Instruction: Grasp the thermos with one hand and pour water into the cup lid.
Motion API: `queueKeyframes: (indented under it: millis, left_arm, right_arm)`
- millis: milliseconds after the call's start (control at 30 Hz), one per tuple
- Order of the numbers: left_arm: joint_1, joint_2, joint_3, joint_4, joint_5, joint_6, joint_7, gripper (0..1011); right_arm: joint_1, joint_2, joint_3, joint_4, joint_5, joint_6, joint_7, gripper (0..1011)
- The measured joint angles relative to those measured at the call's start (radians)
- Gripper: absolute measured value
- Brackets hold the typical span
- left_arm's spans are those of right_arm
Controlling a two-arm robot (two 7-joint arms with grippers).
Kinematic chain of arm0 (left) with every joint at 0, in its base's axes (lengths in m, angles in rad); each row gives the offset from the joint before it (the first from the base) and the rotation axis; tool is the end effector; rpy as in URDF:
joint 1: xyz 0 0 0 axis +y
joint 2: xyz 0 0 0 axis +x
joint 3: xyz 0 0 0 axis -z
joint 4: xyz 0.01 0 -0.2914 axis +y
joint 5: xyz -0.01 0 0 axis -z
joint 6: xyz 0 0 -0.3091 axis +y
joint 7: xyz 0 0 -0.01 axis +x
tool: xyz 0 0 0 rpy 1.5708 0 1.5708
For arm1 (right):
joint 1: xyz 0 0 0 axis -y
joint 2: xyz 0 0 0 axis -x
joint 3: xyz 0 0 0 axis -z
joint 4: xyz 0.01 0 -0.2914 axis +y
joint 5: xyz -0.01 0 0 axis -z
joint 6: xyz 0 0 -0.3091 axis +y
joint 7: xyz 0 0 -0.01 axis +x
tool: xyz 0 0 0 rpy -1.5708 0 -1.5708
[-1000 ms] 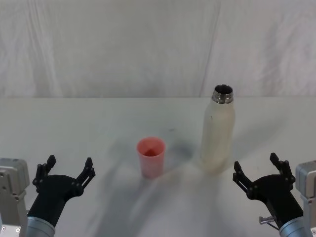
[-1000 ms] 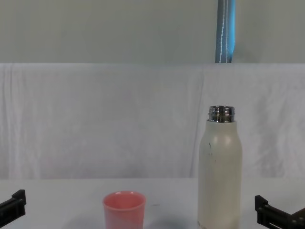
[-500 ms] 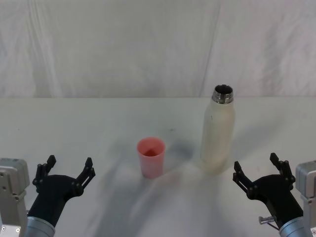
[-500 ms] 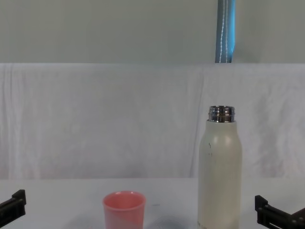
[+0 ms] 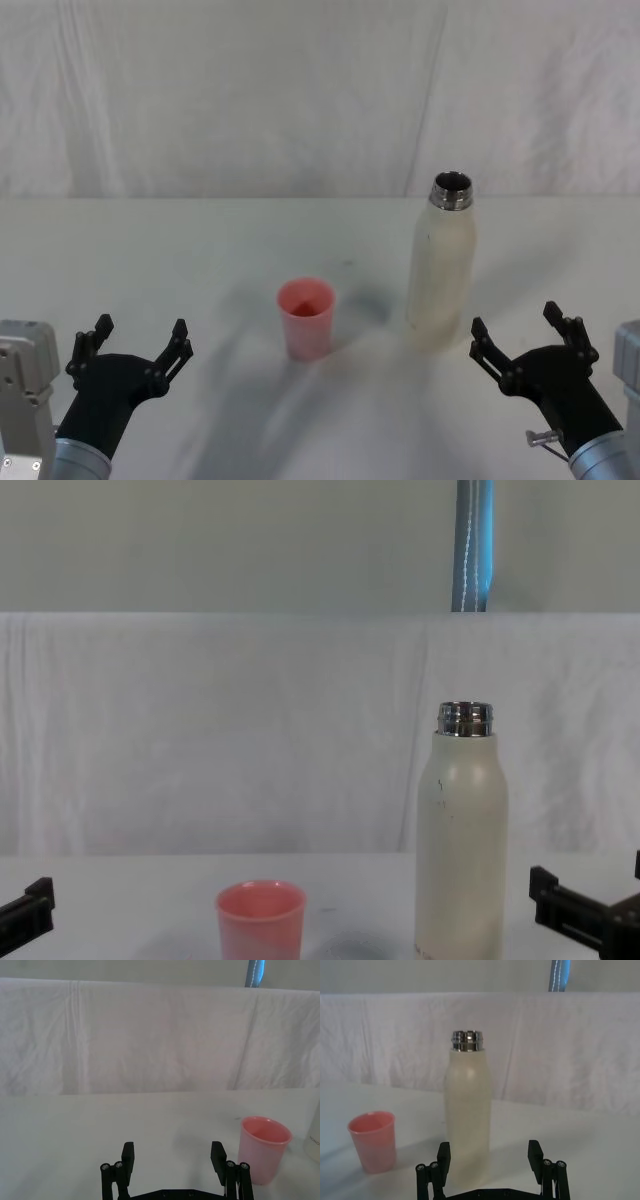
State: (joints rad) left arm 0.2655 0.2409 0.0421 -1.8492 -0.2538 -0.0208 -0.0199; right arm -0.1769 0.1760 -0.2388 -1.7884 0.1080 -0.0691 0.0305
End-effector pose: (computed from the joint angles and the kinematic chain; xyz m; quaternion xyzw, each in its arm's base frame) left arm 0.2529 0.0378 -0.2866 -0.0174 0.0064 0.6616 0.7496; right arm 0.2670 0.0347 -0.2930 0.0225 -0.0293 -0.5933 0.8041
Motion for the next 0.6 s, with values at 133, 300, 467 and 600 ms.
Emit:
queueKeyframes:
  millis: [133, 300, 467, 600]
  left_arm:
    - [0.000, 0.000, 0.000, 0.000, 0.000, 0.000, 0.000, 1001]
    - [0.000, 0.000, 0.000, 0.000, 0.000, 0.000, 0.000, 1001]
    - [0.000, 0.000, 0.000, 0.000, 0.000, 0.000, 0.000, 1001]
    - [0.000, 0.000, 0.000, 0.000, 0.000, 0.000, 0.000, 1001]
  right_arm:
    - [0.003, -0.007, 0.017, -0.010, 0.026, 0.006, 0.037, 1001]
    - [0.017, -0.008, 0.040, -0.016, 0.058, 0.026, 0.089, 1001]
    - [0.042, 0.003, 0.051, -0.015, 0.082, 0.053, 0.132, 1001]
    - [0.070, 0.017, 0.054, -0.007, 0.097, 0.083, 0.160, 1001]
